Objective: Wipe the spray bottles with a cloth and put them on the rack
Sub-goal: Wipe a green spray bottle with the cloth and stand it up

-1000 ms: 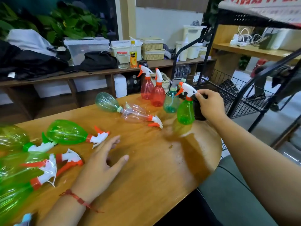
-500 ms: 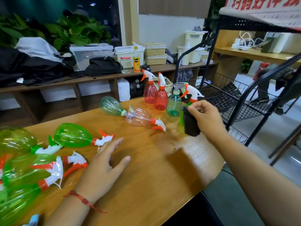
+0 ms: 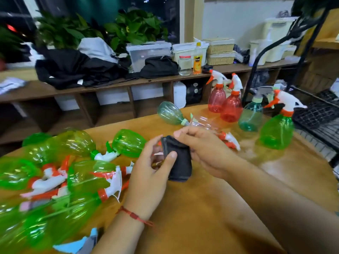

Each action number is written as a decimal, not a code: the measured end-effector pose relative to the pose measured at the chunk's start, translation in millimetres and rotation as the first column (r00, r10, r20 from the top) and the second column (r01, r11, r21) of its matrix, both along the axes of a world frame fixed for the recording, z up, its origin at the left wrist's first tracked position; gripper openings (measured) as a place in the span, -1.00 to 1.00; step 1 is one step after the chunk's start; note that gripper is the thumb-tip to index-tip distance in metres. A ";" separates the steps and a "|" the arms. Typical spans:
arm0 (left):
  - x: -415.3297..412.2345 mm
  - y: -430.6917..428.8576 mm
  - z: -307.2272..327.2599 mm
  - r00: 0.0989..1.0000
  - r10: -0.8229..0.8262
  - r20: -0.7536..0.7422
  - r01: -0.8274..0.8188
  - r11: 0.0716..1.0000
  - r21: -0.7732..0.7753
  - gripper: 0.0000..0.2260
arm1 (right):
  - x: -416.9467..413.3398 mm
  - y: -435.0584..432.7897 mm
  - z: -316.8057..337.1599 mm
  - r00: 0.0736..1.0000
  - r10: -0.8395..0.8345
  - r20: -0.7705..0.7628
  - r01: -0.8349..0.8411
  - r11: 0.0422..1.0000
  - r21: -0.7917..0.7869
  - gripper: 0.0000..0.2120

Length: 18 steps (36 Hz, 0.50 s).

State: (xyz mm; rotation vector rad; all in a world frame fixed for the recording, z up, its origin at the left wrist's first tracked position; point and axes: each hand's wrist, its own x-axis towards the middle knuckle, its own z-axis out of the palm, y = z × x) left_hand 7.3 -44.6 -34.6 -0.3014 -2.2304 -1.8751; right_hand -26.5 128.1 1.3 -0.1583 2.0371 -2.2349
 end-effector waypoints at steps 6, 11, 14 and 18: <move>-11.3 -10.9 -3.8 0.987 0.145 -0.063 -0.141 0.988 0.066 -0.93 | -4.8 -8.7 -15.3 0.981 0.185 0.062 -0.181 0.981 -0.063 -0.59; -11.2 -10.5 -5.0 0.986 0.166 -0.032 -0.161 0.980 0.119 -0.96 | -8.8 3.3 -25.5 0.921 0.379 0.086 -0.384 0.922 0.052 -0.57; -11.4 -6.0 -9.6 0.991 0.128 0.025 -0.130 0.984 0.121 -0.95 | -12.2 10.6 -31.4 0.931 0.359 0.065 -0.363 0.930 0.061 -0.64; -10.0 -0.6 -11.6 0.992 0.060 0.109 -0.077 0.984 0.162 -0.83 | -16.5 21.3 -38.9 0.944 0.327 0.050 -0.327 0.945 -0.007 -0.68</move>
